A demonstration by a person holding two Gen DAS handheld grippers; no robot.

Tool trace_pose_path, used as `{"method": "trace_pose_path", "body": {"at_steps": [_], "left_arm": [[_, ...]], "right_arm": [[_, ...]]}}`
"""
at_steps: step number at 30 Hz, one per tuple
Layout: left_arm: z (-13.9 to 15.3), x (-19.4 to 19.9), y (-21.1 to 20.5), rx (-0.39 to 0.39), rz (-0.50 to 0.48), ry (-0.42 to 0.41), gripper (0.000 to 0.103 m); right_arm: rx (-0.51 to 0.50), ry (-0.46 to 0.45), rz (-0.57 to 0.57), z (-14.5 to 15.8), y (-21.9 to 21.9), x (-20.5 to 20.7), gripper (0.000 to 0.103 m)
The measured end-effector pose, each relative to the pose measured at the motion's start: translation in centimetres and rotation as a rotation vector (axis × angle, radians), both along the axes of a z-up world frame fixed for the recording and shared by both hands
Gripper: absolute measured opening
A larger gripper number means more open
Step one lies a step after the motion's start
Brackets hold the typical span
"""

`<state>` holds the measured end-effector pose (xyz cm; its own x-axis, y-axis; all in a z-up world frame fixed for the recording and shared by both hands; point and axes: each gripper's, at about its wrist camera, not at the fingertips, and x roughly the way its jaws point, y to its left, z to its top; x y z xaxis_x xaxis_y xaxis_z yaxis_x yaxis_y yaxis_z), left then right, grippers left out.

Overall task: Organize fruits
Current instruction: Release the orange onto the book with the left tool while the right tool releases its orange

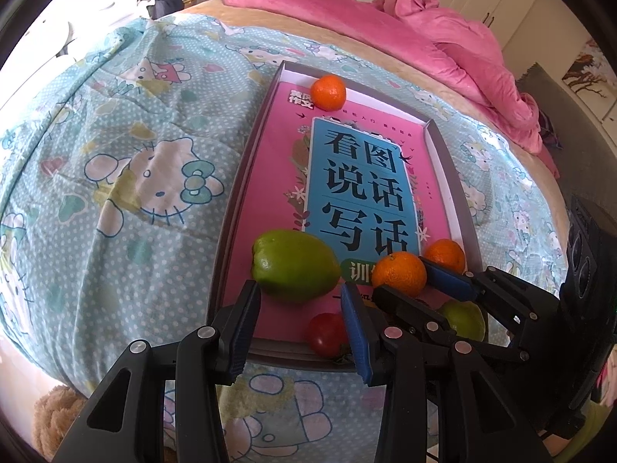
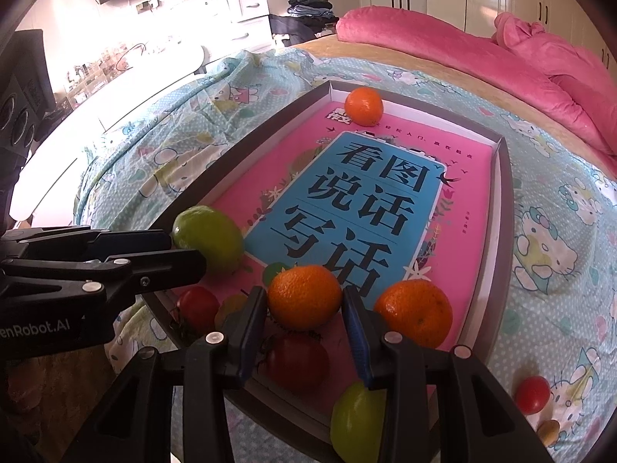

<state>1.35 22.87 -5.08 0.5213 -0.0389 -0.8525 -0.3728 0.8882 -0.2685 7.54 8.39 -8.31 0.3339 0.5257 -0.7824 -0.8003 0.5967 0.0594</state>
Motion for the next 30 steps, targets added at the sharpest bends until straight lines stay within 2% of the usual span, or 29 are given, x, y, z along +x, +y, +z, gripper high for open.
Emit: {"method": "trace_pose_path", "body": {"at_steps": [8,12,19,24,26,28,30], "left_arm": [[0.1,0.0,-0.2,0.006,-0.005,-0.004,0.046],[0.2,0.0,-0.2,0.004,-0.003,0.0,0.046],[0.3,-0.1,-0.3,0.007,-0.004,-0.002,0.047],[0.3,-0.1,-0.3,0.009,-0.002,-0.001,0.048],[0.4,-0.1,-0.2,0.008,0.0,0.001,0.051],[0.5,-0.1,-0.2,0.008,0.004,-0.001,0.058],[0.6,-0.1,-0.2,0.008,0.006,-0.004,0.059]], "right_arm": [[0.008,-0.007,-0.003,0.2,-0.4,-0.5,0.041],[0.016,-0.014,-0.002,0.6,-0.6,-0.8,0.046],[0.025,-0.021,-0.006,0.9,-0.9,-1.1,0.048],[0.036,-0.025,-0.015,1.1,-1.2,-1.2,0.055],[0.043,-0.027,-0.018,1.2,-1.4,-1.3,0.056],[0.049,-0.032,-0.022,1.4,-1.5,-1.3,0.056],[0.055,-0.034,-0.022,1.5,-1.7,-1.3,0.056]]}}
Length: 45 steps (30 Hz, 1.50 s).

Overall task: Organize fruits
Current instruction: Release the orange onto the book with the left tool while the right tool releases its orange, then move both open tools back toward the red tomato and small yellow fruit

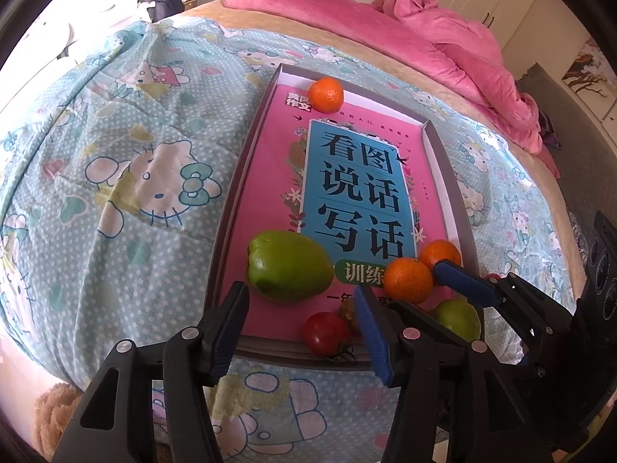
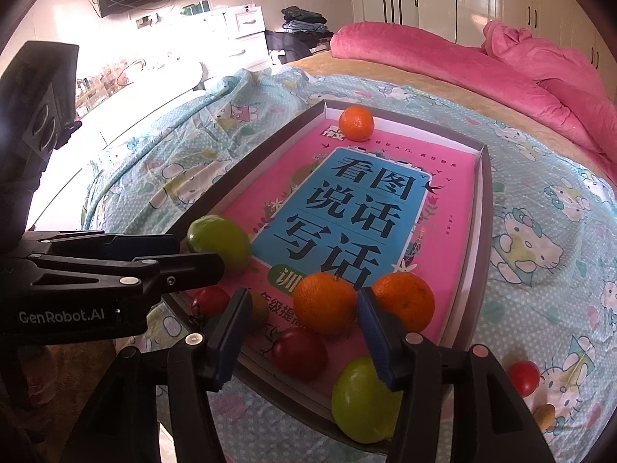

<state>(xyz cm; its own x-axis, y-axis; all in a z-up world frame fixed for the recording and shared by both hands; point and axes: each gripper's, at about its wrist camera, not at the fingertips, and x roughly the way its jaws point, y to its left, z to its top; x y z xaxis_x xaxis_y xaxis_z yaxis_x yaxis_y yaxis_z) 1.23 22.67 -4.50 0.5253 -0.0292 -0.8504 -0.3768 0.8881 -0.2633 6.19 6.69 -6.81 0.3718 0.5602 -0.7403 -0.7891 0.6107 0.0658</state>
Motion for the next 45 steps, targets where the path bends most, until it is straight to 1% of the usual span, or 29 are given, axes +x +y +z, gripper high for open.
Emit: {"method": "trace_pose_path", "body": {"at_steps": [2,5,11,13,15,22,24,25,30,39,45], "left_arm": [[0.1,-0.1,0.0,0.002,0.004,-0.003,0.059],[0.2,-0.1,0.0,-0.001,0.006,-0.004,0.064],[0.6,-0.1,-0.2,0.002,0.008,-0.01,0.067],[0.7,-0.1,-0.3,0.002,0.011,-0.009,0.072],[0.9,-0.1,-0.3,-0.002,0.014,-0.012,0.073],[1.7,0.0,-1.1,0.01,0.003,-0.023,0.075],[2.0,0.1,-1.4,0.011,-0.005,-0.029,0.075],[2.2,0.1,-1.6,0.013,-0.009,-0.033,0.075],[2.9,0.0,-2.3,0.022,-0.022,-0.045,0.075],[4.4,0.5,-4.7,0.028,-0.076,-0.067,0.075],[4.8,1.6,-7.9,0.049,-0.147,-0.063,0.075]], "right_arm": [[0.006,-0.004,-0.002,0.2,-0.2,-0.1,0.056],[0.015,-0.008,-0.006,0.4,-0.5,-0.1,0.056],[0.029,-0.01,-0.018,0.9,-1.3,0.1,0.056],[0.034,-0.013,-0.022,1.1,-1.5,0.2,0.056],[0.041,-0.019,-0.026,1.3,-1.8,0.2,0.06],[0.077,-0.04,-0.038,2.4,-3.2,-0.1,0.064],[0.089,-0.044,-0.045,2.6,-3.6,-0.1,0.07],[0.096,-0.045,-0.049,2.8,-3.9,-0.1,0.072],[0.113,-0.057,-0.068,3.4,-5.0,-0.1,0.073],[0.151,-0.061,-0.146,4.6,-9.1,0.5,0.073],[0.136,-0.051,-0.228,4.0,-13.3,1.6,0.073]]}}
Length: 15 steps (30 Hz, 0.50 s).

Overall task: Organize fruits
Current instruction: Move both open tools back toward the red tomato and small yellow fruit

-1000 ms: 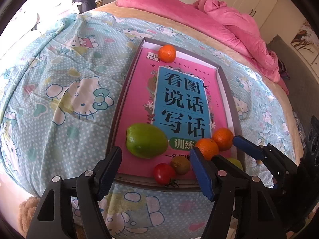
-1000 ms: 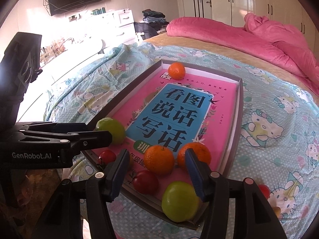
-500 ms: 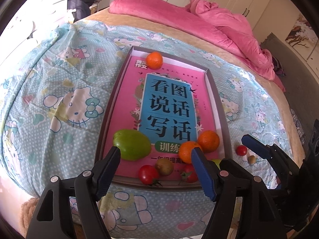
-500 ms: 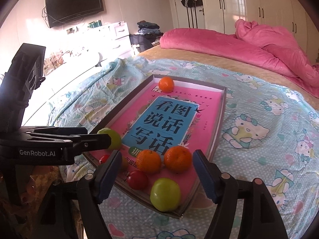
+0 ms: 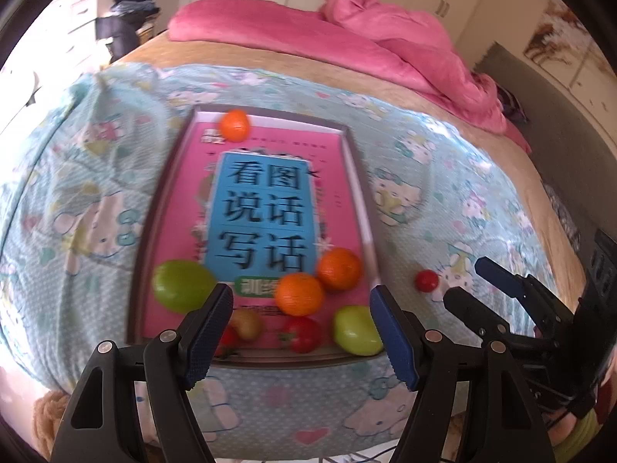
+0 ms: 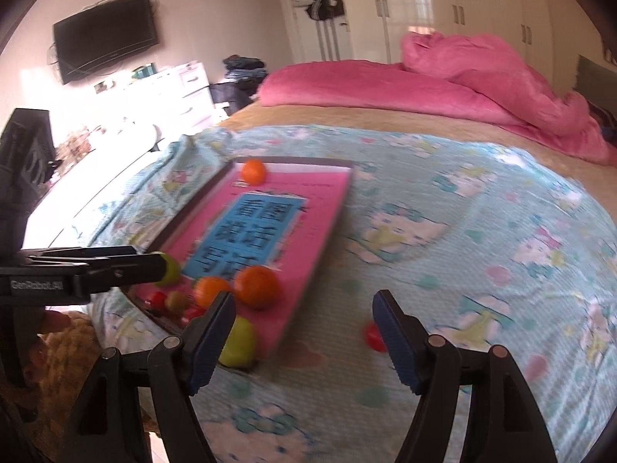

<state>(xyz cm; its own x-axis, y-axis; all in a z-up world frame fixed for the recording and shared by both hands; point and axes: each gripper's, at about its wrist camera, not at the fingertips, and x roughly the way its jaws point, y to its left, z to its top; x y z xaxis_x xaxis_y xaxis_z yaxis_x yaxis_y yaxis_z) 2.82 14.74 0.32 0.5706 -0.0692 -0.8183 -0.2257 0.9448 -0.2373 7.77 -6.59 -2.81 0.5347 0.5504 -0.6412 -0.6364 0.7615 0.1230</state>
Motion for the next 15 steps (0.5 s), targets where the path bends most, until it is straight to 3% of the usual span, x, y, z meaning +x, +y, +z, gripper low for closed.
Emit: {"method": "trace_pose_path", "body": {"at_steps": [6,15], "left_arm": [[0.2,1.5,-3.8,0.014,-0.084,0.013,0.075],[-1.1,4.1,-9.1,0.027,-0.189,0.072,0.075]], "right_arm": [[-0.028,0.023,-0.079,-1.1,-3.7,1.1,0.073],[-0.075,0.059,-0.112,-3.8,-6.5,2.2,0.073]]}}
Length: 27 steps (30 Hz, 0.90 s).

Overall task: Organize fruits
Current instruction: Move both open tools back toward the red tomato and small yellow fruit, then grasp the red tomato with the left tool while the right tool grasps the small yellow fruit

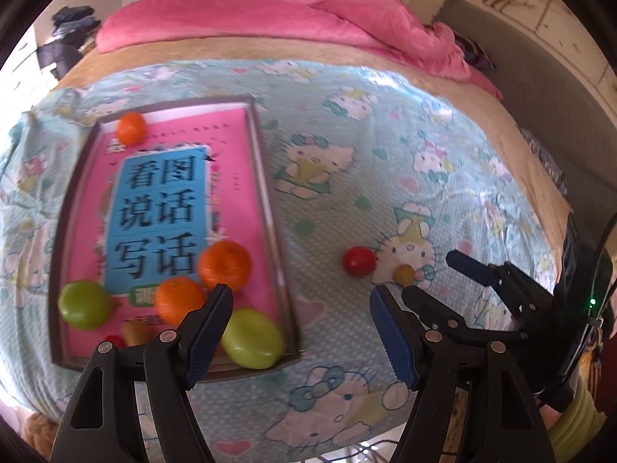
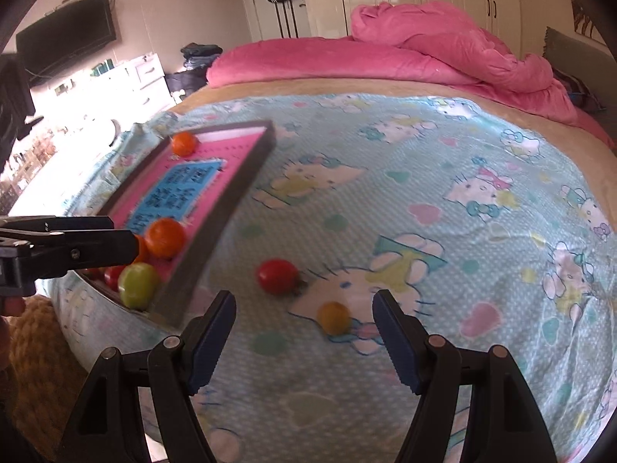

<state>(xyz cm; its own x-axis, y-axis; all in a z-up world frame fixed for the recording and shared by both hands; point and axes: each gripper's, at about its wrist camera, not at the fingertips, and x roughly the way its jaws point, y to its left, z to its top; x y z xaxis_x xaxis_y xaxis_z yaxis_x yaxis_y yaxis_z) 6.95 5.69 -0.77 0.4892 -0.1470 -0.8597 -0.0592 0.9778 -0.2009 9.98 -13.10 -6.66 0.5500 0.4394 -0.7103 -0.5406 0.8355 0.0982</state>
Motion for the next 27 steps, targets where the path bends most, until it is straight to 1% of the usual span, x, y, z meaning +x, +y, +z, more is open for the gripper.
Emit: {"method": "trace_pose_path", "body": {"at_steps": [2,4,6,9,12,13,16,17,18,19,20,21,27], "left_arm": [[-0.6,0.5,-0.8,-0.001,-0.019,0.016,0.075],[-1.1,1.1,-1.7,0.01,-0.04,0.029,0.075],[-1.5,1.5,-2.4,0.014,-0.061,0.035,0.075],[-2.0,2.3,-3.4,0.036,-0.088,0.041,0.075],[-2.6,3.2,-4.4,0.042,-0.111,0.051,0.075],[-2.7,3.5,-4.7,0.04,-0.119,0.052,0.073],[-3.4,4.3,-5.3,0.047,-0.136,0.065,0.066],[-3.7,4.6,-5.5,0.048,-0.139,0.071,0.065],[-4.1,5.0,-5.7,0.049,-0.142,0.08,0.061],[-4.4,5.2,-5.7,0.05,-0.14,0.087,0.057],[-4.7,5.4,-5.8,0.047,-0.139,0.094,0.055],[-5.1,5.7,-5.8,0.039,-0.136,0.106,0.052],[-6.5,6.8,-6.3,0.012,-0.133,0.13,0.048]], "right_arm": [[-0.002,0.017,-0.004,-0.7,-0.6,0.5,0.072],[0.006,0.028,-0.011,-1.2,-1.1,1.0,0.068],[0.013,0.045,-0.011,-1.8,-1.3,1.5,0.06],[0.009,0.057,-0.002,-2.5,-1.3,2.0,0.054],[-0.008,0.068,0.012,-3.2,-0.9,2.3,0.05],[-0.018,0.071,0.016,-3.5,-0.7,2.4,0.049],[-0.035,0.067,0.021,-4.1,-0.3,2.5,0.041],[-0.037,0.065,0.023,-4.2,-0.3,2.5,0.036],[-0.041,0.062,0.024,-4.3,-0.2,2.5,0.03],[-0.047,0.057,0.023,-4.3,-0.2,2.6,0.028],[-0.048,0.055,0.023,-4.4,-0.3,2.6,0.026],[-0.045,0.055,0.024,-4.4,-0.3,2.6,0.025],[-0.046,0.054,0.031,-4.3,-0.4,2.4,0.023]]}}
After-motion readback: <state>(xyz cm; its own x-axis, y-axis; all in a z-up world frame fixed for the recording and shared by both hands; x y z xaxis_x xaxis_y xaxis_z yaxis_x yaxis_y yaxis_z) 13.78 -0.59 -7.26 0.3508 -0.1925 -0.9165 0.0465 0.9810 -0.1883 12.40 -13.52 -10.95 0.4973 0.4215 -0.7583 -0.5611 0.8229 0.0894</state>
